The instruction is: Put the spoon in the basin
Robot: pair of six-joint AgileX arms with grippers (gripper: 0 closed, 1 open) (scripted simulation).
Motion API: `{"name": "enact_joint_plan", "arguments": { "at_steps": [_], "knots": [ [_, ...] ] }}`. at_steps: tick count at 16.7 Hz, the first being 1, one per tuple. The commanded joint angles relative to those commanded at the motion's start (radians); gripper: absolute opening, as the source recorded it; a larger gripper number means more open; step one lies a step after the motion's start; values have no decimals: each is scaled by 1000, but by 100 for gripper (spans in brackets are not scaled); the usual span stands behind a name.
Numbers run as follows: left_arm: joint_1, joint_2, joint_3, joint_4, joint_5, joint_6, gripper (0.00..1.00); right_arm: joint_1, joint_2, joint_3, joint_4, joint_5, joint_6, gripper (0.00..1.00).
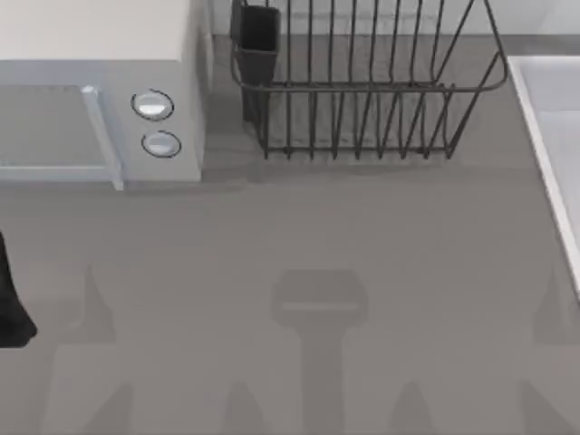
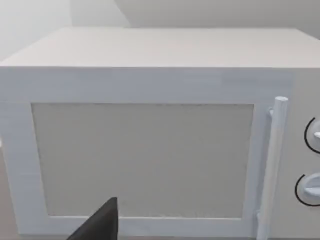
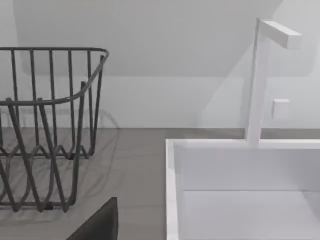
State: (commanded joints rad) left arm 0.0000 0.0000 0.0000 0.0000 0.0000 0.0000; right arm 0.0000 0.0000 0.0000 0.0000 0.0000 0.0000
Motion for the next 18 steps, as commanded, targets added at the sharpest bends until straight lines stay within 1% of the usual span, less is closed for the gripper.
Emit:
{"name": "enact_joint_plan", "arguments": {
  "at_steps": [4, 7, 18],
  "knots": [
    [0, 0, 0, 0, 0, 0, 100, -12, 34, 30, -34, 0, -7, 100],
    [0, 0, 0, 0, 0, 0, 100, -50, 164, 128, -152, -2, -27, 100],
    [0, 0, 0, 0, 0, 0, 100, -271, 1068, 643, -843, -13, -112, 100]
  ]
}}
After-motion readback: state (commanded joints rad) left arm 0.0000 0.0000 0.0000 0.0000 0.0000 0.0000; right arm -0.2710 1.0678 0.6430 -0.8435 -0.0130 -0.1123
